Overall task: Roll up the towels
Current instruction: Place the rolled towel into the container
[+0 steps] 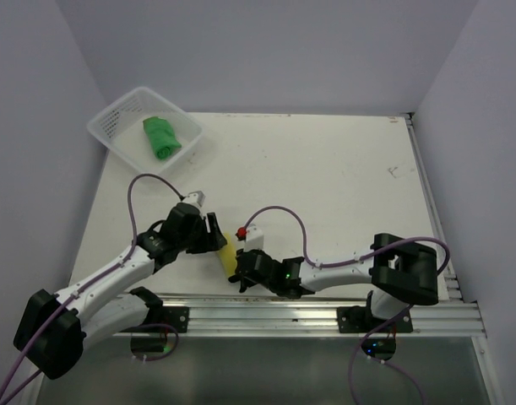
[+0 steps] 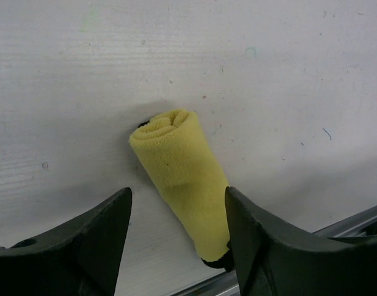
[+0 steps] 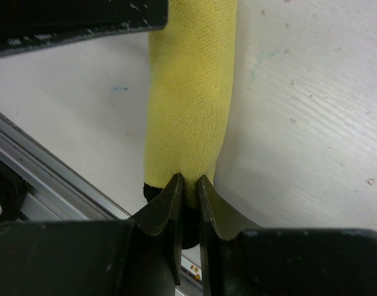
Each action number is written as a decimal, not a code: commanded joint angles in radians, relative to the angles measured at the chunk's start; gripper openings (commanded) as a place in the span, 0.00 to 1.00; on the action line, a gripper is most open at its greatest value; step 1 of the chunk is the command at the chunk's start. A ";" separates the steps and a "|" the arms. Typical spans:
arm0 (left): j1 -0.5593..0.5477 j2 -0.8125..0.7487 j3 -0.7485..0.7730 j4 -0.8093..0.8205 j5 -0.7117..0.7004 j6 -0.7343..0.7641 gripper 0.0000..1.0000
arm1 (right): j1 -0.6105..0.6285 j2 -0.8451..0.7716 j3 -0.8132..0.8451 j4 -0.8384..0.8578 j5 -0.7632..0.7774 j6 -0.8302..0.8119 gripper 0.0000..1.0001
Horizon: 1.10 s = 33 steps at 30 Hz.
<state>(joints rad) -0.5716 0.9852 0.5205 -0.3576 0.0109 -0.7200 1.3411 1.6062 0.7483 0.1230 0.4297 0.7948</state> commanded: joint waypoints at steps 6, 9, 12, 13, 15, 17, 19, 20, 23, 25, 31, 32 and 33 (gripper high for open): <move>0.003 0.015 -0.025 0.049 0.035 -0.030 0.73 | 0.026 0.046 0.088 -0.016 0.078 -0.016 0.00; -0.002 0.041 -0.027 0.068 0.034 -0.035 0.74 | 0.050 0.054 0.108 -0.037 0.130 -0.023 0.00; -0.007 0.073 -0.027 0.078 0.034 -0.033 0.75 | 0.064 0.058 0.129 -0.055 0.159 -0.029 0.00; -0.008 0.081 -0.025 0.080 0.034 -0.033 0.75 | 0.070 0.066 0.134 -0.060 0.173 -0.034 0.00; -0.013 0.099 -0.027 0.080 0.028 -0.033 0.75 | 0.081 0.070 0.152 -0.080 0.193 -0.035 0.00; -0.016 0.109 -0.027 0.078 0.018 -0.039 0.75 | 0.098 0.081 0.174 -0.088 0.224 -0.051 0.00; -0.019 0.113 -0.028 0.083 0.014 -0.044 0.75 | 0.116 0.095 0.190 -0.105 0.244 -0.062 0.00; -0.020 0.115 -0.027 0.083 0.015 -0.045 0.75 | 0.121 0.106 0.206 -0.111 0.266 -0.071 0.00; -0.025 0.124 -0.025 0.089 0.021 -0.047 0.75 | 0.144 0.123 0.236 -0.120 0.300 -0.091 0.00; -0.031 0.136 -0.024 0.091 0.023 -0.047 0.74 | 0.153 0.144 0.252 -0.126 0.317 -0.097 0.00; -0.074 0.167 -0.042 0.092 0.009 -0.050 0.73 | 0.155 0.170 0.264 -0.143 0.346 -0.089 0.00; -0.080 0.167 -0.045 0.092 0.000 -0.052 0.73 | 0.155 0.172 0.264 -0.143 0.348 -0.086 0.00; -0.095 0.167 -0.050 0.092 -0.005 -0.056 0.73 | 0.155 0.173 0.263 -0.144 0.350 -0.080 0.00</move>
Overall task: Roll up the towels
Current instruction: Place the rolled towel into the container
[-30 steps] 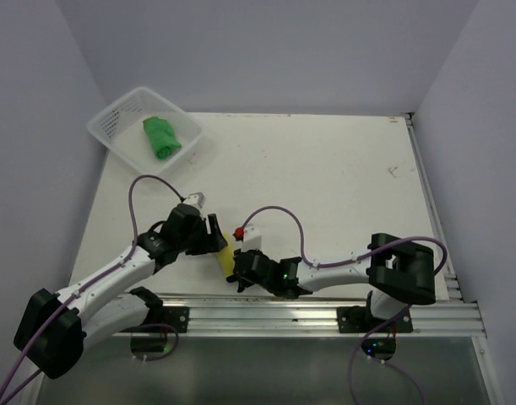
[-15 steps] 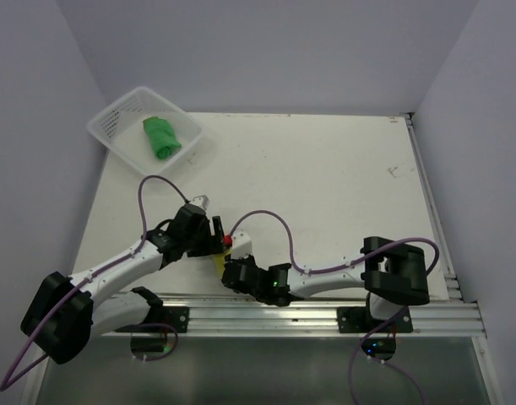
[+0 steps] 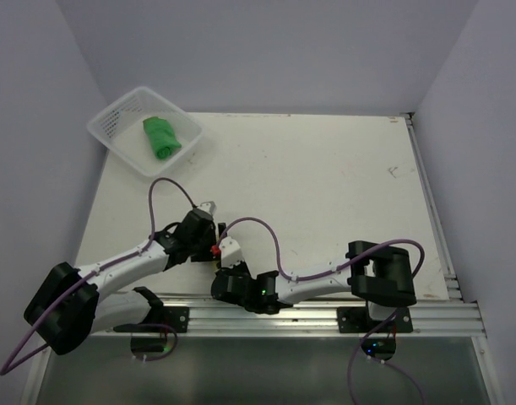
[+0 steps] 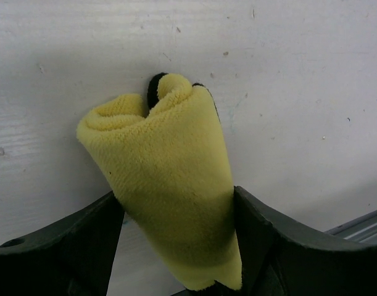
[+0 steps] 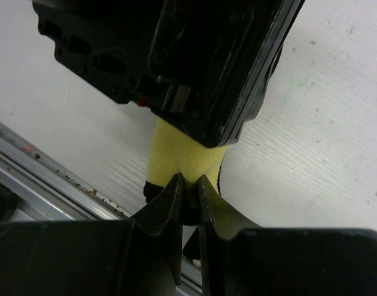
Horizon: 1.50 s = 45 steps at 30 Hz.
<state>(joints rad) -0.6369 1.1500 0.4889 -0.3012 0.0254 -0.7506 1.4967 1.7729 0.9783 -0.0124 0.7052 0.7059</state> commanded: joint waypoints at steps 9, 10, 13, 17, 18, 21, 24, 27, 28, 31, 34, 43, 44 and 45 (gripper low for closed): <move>-0.069 0.042 -0.070 0.054 -0.058 -0.007 0.66 | -0.001 -0.020 0.011 -0.009 0.071 0.033 0.08; -0.069 0.048 -0.075 0.057 -0.059 -0.004 0.64 | -0.001 -0.024 0.007 -0.009 0.070 0.038 0.11; -0.069 0.069 -0.079 0.066 -0.061 0.007 0.53 | -0.001 -0.044 -0.010 -0.006 0.073 0.047 0.19; -0.070 0.094 -0.076 0.074 -0.047 0.016 0.38 | -0.001 -0.069 -0.026 -0.003 0.079 0.052 0.27; -0.069 0.097 -0.075 0.073 -0.047 0.017 0.38 | -0.001 -0.082 -0.030 -0.004 0.082 0.053 0.30; -0.070 0.108 -0.059 0.059 -0.061 0.030 0.31 | 0.000 -0.128 -0.055 -0.003 0.076 0.047 0.43; -0.069 0.114 -0.043 0.042 -0.071 0.037 0.29 | 0.003 -0.180 -0.096 -0.006 0.076 0.044 0.50; -0.070 0.119 -0.021 0.031 -0.071 0.042 0.28 | 0.004 -0.265 -0.147 -0.017 0.080 0.047 0.53; -0.070 0.119 -0.009 0.025 -0.071 0.043 0.28 | 0.004 -0.291 -0.176 -0.021 0.080 0.058 0.53; -0.069 0.119 0.022 0.010 -0.078 0.053 0.27 | 0.004 -0.381 -0.226 -0.047 0.088 0.072 0.54; -0.069 0.126 0.068 -0.021 -0.099 0.066 0.27 | 0.004 -0.458 -0.268 -0.089 0.109 0.086 0.54; -0.055 0.206 0.311 -0.159 -0.200 0.163 0.29 | -0.001 -0.601 -0.328 -0.149 0.161 0.083 0.56; -0.031 0.227 0.339 -0.174 -0.218 0.178 0.29 | -0.003 -0.615 -0.332 -0.150 0.162 0.080 0.57; -0.015 0.240 0.368 -0.202 -0.232 0.213 0.29 | -0.012 -0.634 -0.337 -0.149 0.162 0.078 0.57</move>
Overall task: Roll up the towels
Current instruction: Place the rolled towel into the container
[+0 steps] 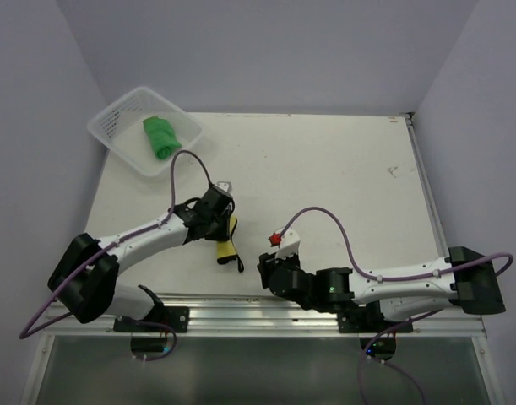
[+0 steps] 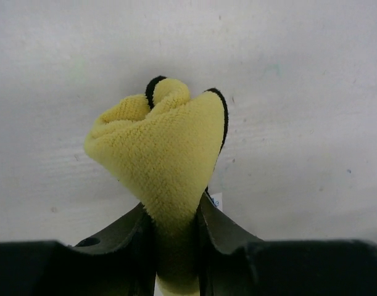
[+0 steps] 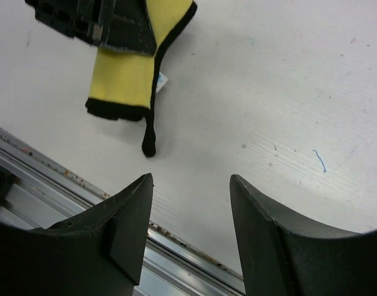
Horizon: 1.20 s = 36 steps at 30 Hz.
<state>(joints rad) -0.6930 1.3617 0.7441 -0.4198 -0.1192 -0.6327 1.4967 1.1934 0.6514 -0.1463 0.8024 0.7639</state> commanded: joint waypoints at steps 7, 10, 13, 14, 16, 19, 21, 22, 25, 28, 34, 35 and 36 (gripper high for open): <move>0.231 0.138 0.540 -0.203 -0.175 0.260 0.31 | -0.105 -0.132 -0.042 -0.024 -0.006 -0.029 0.57; 0.326 0.217 0.729 -0.218 -0.226 0.313 0.31 | -0.168 -0.158 -0.045 -0.021 -0.058 -0.057 0.57; 0.413 0.324 0.918 -0.229 -0.309 0.370 0.33 | -0.219 -0.163 -0.026 -0.032 -0.098 -0.089 0.57; 0.471 0.383 0.966 -0.232 -0.295 0.378 0.34 | -0.225 -0.160 -0.018 -0.036 -0.106 -0.097 0.58; 0.533 0.471 1.096 -0.240 -0.263 0.393 0.34 | -0.240 -0.155 0.000 -0.048 -0.127 -0.126 0.59; 0.630 0.598 1.250 -0.255 -0.263 0.433 0.35 | -0.276 -0.138 0.017 -0.056 -0.146 -0.139 0.62; 0.681 0.667 1.383 -0.301 -0.267 0.442 0.35 | -0.317 -0.126 0.028 -0.044 -0.182 -0.152 0.64; 0.693 0.724 1.420 -0.313 -0.272 0.447 0.36 | -0.331 -0.123 0.028 -0.038 -0.196 -0.156 0.64; 0.768 0.833 1.509 -0.320 -0.318 0.551 0.38 | -0.427 -0.104 0.016 0.001 -0.276 -0.173 0.65; 0.780 0.875 1.471 -0.307 -0.359 0.574 0.39 | -0.467 -0.089 -0.007 0.019 -0.330 -0.176 0.65; 0.817 0.882 1.286 -0.211 -0.272 0.538 0.39 | -0.559 -0.020 -0.024 0.073 -0.436 -0.176 0.65; 0.820 0.895 1.282 -0.203 -0.257 0.533 0.39 | -0.573 -0.012 -0.022 0.080 -0.453 -0.178 0.65; 0.822 0.910 1.291 -0.205 -0.241 0.528 0.39 | -0.581 -0.005 -0.019 0.083 -0.460 -0.181 0.65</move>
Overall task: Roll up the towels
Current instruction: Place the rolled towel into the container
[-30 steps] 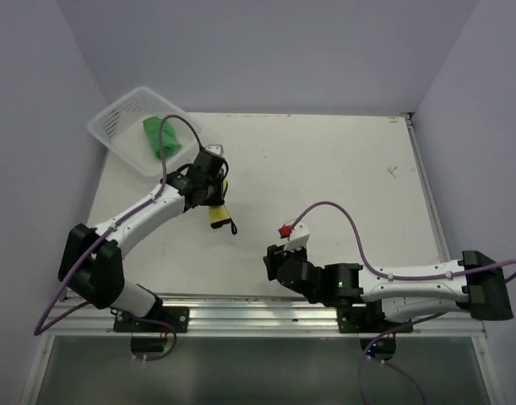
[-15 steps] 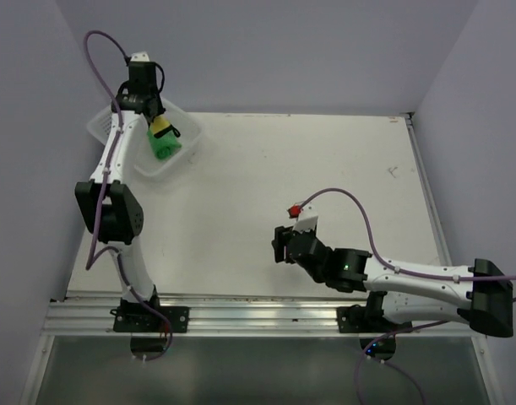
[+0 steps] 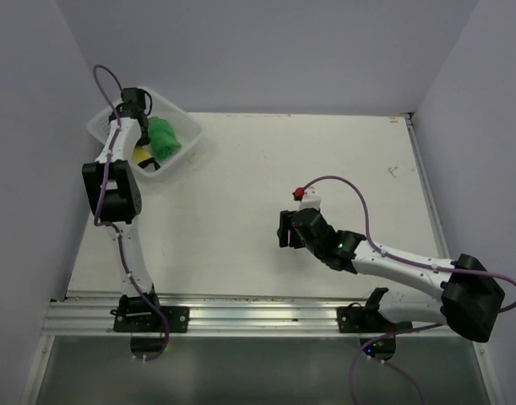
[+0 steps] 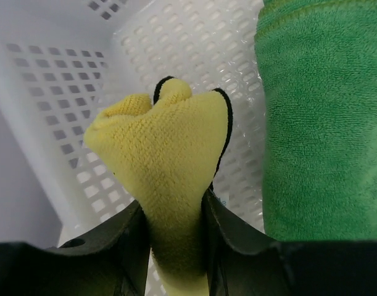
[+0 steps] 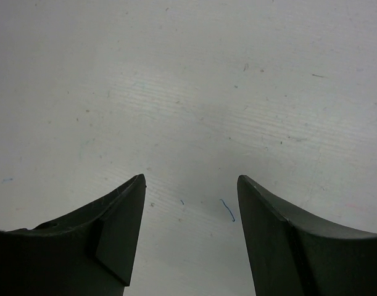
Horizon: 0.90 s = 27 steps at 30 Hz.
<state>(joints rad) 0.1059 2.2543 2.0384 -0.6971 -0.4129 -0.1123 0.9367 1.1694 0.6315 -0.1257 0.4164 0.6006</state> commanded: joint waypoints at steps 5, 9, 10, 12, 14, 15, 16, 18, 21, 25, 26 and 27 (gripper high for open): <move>0.031 0.117 0.052 0.065 0.134 -0.018 0.40 | -0.064 0.056 0.008 0.080 -0.097 -0.027 0.65; 0.038 0.155 0.051 0.085 0.144 -0.032 0.45 | -0.093 0.079 0.014 0.087 -0.129 -0.028 0.65; 0.044 0.160 0.051 0.088 0.158 -0.035 0.46 | -0.098 0.085 0.014 0.089 -0.134 -0.031 0.65; 0.051 0.171 0.048 0.097 0.167 -0.043 0.50 | -0.104 0.098 0.019 0.092 -0.139 -0.036 0.65; 0.052 0.174 0.040 0.105 0.174 -0.044 0.55 | -0.110 0.105 0.026 0.095 -0.146 -0.038 0.65; 0.055 0.172 0.037 0.111 0.172 -0.046 0.58 | -0.111 0.117 0.030 0.097 -0.148 -0.038 0.65; 0.055 0.171 0.031 0.113 0.172 -0.053 0.59 | -0.114 0.122 0.033 0.101 -0.154 -0.038 0.65; 0.055 0.147 -0.004 0.139 0.177 -0.058 0.67 | -0.116 0.142 0.045 0.097 -0.156 -0.038 0.64; 0.057 0.120 -0.043 0.168 0.177 -0.063 0.72 | -0.118 0.153 0.060 0.087 -0.165 -0.035 0.64; 0.057 0.094 -0.034 0.159 0.166 -0.058 0.73 | -0.118 0.145 0.068 0.081 -0.172 -0.032 0.64; 0.058 0.081 -0.037 0.157 0.163 -0.056 0.72 | -0.118 0.145 0.071 0.077 -0.174 -0.032 0.64; 0.060 0.073 -0.037 0.157 0.161 -0.056 0.72 | -0.118 0.144 0.073 0.077 -0.176 -0.030 0.64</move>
<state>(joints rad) 0.1501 2.3943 2.0148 -0.5480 -0.2485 -0.1619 0.8234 1.3231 0.6590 -0.0666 0.2611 0.5789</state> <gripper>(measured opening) 0.721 0.644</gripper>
